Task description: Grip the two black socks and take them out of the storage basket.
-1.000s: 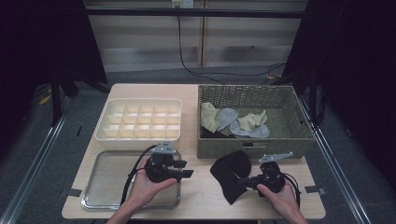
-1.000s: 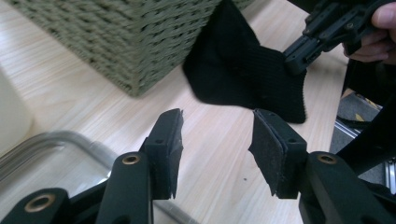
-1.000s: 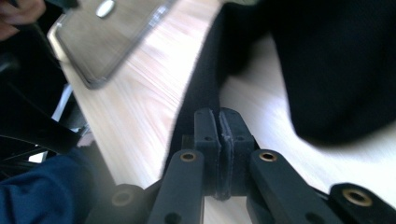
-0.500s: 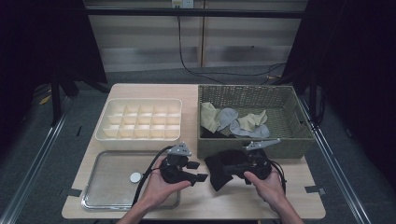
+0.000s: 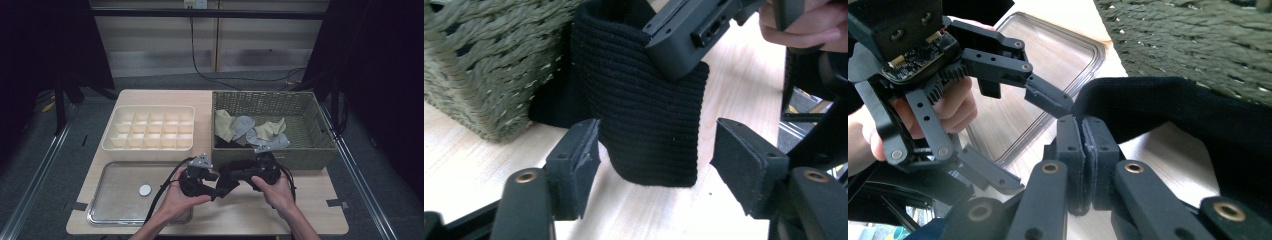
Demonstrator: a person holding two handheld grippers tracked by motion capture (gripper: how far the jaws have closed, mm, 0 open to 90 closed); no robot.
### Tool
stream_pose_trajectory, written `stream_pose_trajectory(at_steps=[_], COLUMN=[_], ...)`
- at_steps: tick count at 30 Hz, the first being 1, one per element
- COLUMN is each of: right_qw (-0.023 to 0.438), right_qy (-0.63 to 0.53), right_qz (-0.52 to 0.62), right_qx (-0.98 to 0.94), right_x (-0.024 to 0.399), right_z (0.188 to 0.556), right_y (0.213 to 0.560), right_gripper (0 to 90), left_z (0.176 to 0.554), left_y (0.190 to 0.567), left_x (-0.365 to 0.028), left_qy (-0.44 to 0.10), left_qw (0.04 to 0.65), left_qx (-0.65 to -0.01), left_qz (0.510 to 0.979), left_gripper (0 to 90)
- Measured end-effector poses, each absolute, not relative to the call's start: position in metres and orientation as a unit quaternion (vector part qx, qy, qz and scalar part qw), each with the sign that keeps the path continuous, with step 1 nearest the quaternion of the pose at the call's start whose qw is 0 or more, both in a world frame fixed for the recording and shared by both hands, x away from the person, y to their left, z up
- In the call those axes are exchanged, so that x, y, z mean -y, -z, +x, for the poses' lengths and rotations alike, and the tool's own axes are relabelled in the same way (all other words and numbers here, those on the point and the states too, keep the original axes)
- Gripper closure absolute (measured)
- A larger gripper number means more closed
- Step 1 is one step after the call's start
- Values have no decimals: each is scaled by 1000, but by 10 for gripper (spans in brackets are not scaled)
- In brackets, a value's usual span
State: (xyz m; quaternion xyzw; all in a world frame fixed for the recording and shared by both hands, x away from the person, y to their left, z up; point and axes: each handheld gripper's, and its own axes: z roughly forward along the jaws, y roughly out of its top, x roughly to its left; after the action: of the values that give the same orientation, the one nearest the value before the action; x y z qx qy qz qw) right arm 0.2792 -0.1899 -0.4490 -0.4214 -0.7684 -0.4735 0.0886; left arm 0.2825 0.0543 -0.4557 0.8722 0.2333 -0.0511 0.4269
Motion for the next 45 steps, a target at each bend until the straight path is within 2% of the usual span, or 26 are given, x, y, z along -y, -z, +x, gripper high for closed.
stream_pose_trajectory(at_steps=[5, 8, 10, 15, 17, 18, 30, 37, 45], right_qw=[90, 90, 93, 95, 94, 91, 61, 43, 11], right_qy=[475, 477, 477, 476, 476, 476, 464, 447, 428], right_qz=[-421, -422, -420, -419, -420, -421, -449, -487, -512], right_qx=[768, 765, 767, 767, 767, 767, 762, 749, 745], right_x=[186, 185, 183, 181, 182, 184, 227, 257, 269], right_z=[283, 286, 288, 288, 287, 286, 264, 261, 267], right_y=[447, 444, 443, 446, 446, 447, 452, 470, 480], right_gripper=[866, 864, 862, 849, 831, 818, 756, 740, 650], left_z=[284, 285, 285, 286, 287, 288, 287, 286, 292], left_y=[461, 465, 466, 467, 466, 465, 460, 462, 461], left_x=[-54, -51, -51, -53, -56, -58, -74, -80, -90], left_qy=[56, 54, 51, 39, 38, 45, 93, 88, 84], left_qw=[421, 421, 415, 409, 415, 418, 438, 435, 438], left_qx=[-231, -237, -232, -235, -242, -242, -263, -269, -279], left_qz=[875, 874, 878, 881, 876, 875, 854, 855, 851], left_gripper=[283, 279, 307, 647, 743, 763, 757, 741, 736])
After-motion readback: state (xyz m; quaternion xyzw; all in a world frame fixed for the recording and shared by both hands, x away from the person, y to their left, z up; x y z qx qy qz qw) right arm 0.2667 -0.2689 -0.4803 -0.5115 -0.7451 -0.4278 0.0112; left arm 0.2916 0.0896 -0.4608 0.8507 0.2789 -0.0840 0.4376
